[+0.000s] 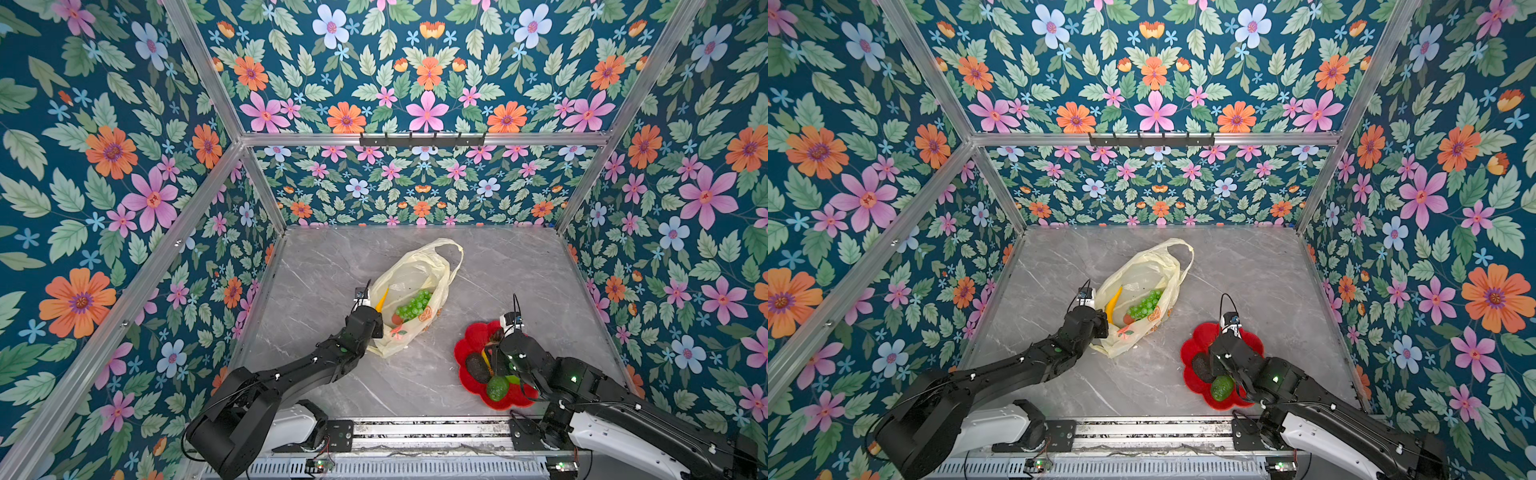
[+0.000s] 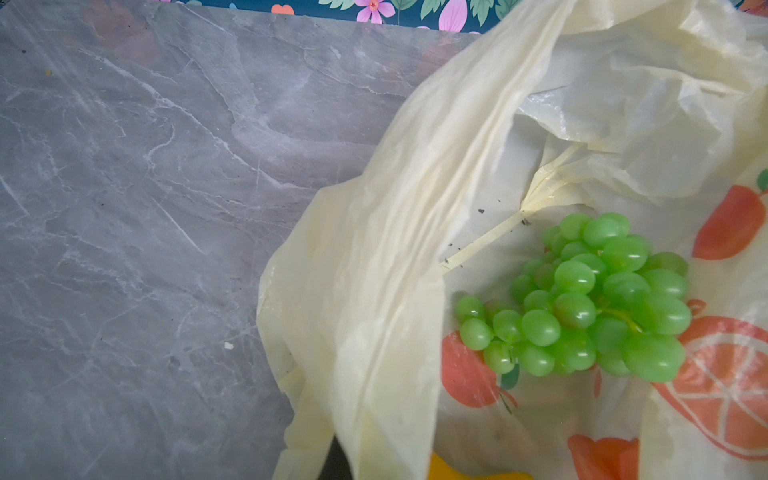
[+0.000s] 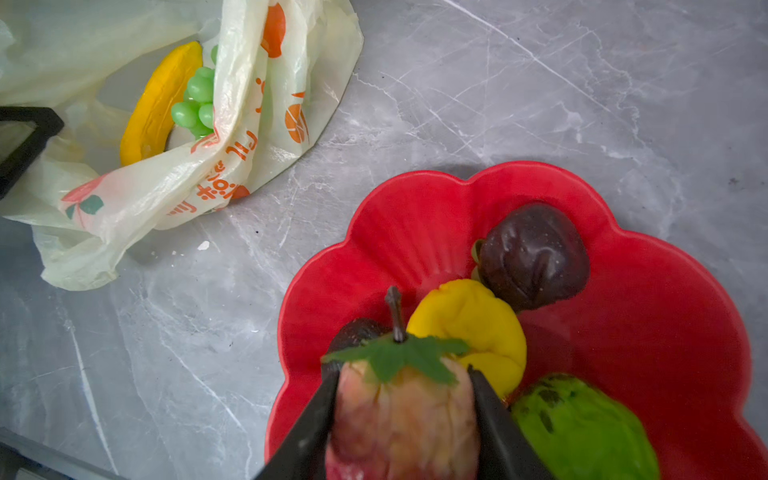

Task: Take fruits out of the plastic bag
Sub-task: Place the fruit on the plate.

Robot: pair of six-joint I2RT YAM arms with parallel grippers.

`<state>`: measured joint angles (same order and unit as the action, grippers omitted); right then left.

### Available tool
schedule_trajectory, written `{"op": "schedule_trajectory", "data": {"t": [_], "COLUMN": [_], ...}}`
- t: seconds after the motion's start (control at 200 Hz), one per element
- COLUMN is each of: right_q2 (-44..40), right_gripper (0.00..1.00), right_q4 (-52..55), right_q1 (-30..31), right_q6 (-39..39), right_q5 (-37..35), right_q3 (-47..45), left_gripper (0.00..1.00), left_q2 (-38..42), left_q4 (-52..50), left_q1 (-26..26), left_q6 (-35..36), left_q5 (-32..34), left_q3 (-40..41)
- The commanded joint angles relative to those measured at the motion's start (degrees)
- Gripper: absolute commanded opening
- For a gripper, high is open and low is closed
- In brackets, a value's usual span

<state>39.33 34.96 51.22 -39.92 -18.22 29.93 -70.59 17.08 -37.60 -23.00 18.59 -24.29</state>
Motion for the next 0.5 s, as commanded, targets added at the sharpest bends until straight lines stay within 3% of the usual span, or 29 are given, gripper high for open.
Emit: {"op": "schedule_trajectory", "data": {"t": [0.0,0.495], "right_q2": [-0.90,-2.77], "right_gripper": [0.45,0.45], "right_q4": [-1.14,-2.99], "right_q1": [0.04,1.92], "right_q6": [-1.13,-3.05], "right_q5": [-1.12,-3.05], "right_q3": [-1.11,-5.73], "left_gripper": [0.07,0.07], "left_q2": [-0.16,-0.78], "left_q4": [0.76,0.85], "left_q1": [-0.06,-0.09], "left_q6": [0.12,0.24], "left_q5": [0.78,0.77], "left_q3": [-0.23,-0.45]}}
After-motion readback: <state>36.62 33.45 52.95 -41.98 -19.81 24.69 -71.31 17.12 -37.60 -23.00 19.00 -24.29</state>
